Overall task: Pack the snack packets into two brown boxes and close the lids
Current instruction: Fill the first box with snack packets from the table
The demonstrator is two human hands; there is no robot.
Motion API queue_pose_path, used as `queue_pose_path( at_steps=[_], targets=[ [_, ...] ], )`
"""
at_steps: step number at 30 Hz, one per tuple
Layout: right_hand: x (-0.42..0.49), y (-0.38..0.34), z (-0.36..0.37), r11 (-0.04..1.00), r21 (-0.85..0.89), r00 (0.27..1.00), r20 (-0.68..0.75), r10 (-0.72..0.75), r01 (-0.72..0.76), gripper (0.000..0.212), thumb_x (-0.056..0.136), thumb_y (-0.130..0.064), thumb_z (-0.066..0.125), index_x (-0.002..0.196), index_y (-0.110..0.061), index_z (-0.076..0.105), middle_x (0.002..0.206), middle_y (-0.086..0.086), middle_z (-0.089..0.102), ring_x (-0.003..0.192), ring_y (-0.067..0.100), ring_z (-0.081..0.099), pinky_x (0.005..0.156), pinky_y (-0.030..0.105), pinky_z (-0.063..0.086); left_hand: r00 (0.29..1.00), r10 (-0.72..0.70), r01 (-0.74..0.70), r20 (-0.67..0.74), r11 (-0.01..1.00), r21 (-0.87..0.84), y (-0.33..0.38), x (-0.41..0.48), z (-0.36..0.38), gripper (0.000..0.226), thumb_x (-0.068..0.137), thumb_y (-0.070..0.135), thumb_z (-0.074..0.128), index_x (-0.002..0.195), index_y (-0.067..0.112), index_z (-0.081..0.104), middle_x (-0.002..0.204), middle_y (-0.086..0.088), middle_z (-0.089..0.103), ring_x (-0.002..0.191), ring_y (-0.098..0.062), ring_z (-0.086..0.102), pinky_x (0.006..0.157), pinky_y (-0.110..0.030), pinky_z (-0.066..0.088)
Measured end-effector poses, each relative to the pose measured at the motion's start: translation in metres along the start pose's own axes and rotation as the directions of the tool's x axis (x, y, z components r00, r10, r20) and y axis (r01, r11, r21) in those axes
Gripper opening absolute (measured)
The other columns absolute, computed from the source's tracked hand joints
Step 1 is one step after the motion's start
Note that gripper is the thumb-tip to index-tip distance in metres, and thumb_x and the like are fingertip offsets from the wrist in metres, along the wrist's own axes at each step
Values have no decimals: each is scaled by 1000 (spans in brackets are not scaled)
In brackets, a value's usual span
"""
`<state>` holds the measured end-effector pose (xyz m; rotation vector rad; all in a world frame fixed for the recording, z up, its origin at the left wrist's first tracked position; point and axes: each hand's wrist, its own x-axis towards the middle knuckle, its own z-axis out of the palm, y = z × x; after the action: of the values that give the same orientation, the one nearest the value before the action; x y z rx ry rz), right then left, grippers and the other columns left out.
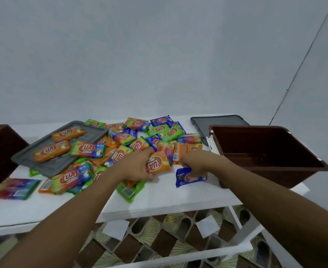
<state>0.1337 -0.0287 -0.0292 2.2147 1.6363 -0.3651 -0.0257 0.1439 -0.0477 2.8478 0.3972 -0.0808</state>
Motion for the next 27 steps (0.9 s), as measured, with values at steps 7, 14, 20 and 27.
queue_pose_path(
  at_steps=[7,14,20,27],
  targets=[
    [-49,51,-64,779,624,995,-99,10,55,25,91,-26,66,115,-26,60,105,-6,65,91,12,66,73,24,54,996,-87,74,-29,949,-305,9,20,-41,49,98,43,49,138,16,44,128,-3,54,120,-25,52,95,-33,41],
    [-121,178,-58,695,719,979,-142,146,0,20,91,-15,66,110,-20,65,100,-1,74,85,12,70,72,24,56,976,125,-177,-176,929,-325,101,86,-76,22,100,33,49,109,14,57,96,-1,64,83,-20,60,68,-32,43],
    [-105,259,14,918,351,983,59,175,-185,24,87,-16,68,109,-24,65,99,-6,71,87,15,65,74,25,49,932,341,-354,-121,928,-119,202,157,-66,23,100,34,49,111,14,54,93,-1,61,82,-19,56,70,-35,43],
    [-80,278,66,973,116,980,17,200,-201,37,87,-20,64,122,-29,59,117,1,56,102,23,57,80,35,48,935,111,-220,338,928,302,250,208,9,32,97,39,50,126,26,51,124,-8,57,108,-29,57,78,-38,41]
  ],
)
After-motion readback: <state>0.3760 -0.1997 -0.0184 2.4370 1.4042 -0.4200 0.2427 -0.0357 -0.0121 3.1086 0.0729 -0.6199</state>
